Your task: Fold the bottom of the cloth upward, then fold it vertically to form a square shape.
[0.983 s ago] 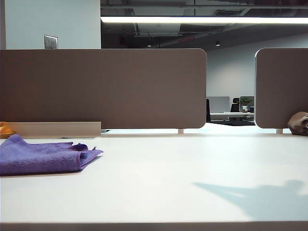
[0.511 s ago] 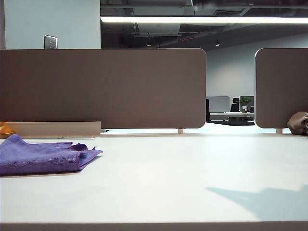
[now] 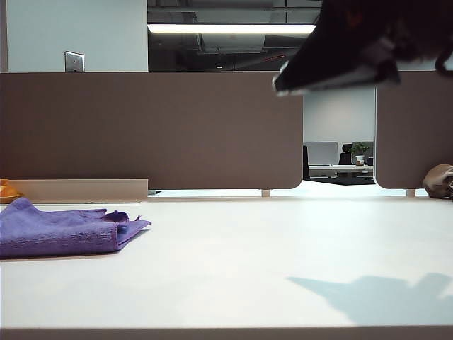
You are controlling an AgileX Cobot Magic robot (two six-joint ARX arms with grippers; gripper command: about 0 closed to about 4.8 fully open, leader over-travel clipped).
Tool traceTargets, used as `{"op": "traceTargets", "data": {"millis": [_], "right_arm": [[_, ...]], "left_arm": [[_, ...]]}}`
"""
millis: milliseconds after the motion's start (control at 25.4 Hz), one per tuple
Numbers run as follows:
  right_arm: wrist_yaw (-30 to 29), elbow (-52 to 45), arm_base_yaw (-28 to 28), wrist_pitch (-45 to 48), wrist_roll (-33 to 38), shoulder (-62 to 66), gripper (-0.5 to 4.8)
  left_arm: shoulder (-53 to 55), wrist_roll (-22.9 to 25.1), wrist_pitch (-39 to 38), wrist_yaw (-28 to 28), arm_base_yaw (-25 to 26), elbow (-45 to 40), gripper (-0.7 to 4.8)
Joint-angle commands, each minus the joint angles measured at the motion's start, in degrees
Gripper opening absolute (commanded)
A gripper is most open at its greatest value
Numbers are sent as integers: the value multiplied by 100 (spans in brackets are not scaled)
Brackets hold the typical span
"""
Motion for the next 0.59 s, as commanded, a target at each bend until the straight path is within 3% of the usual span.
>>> {"op": "traceTargets", "data": {"millis": [39,315,590], "right_arm": [[7,-9,-2,345,15,264,-1],[-81,-9,-2,745,17,885,0],[-17,-9,-4,761,15,885,0]], "left_arm": [[4,337,238,-17,2,-131,-5],[4,308,269,-579,4,-424,-5],[4,313,271,-577,4,-424,-5]]}}
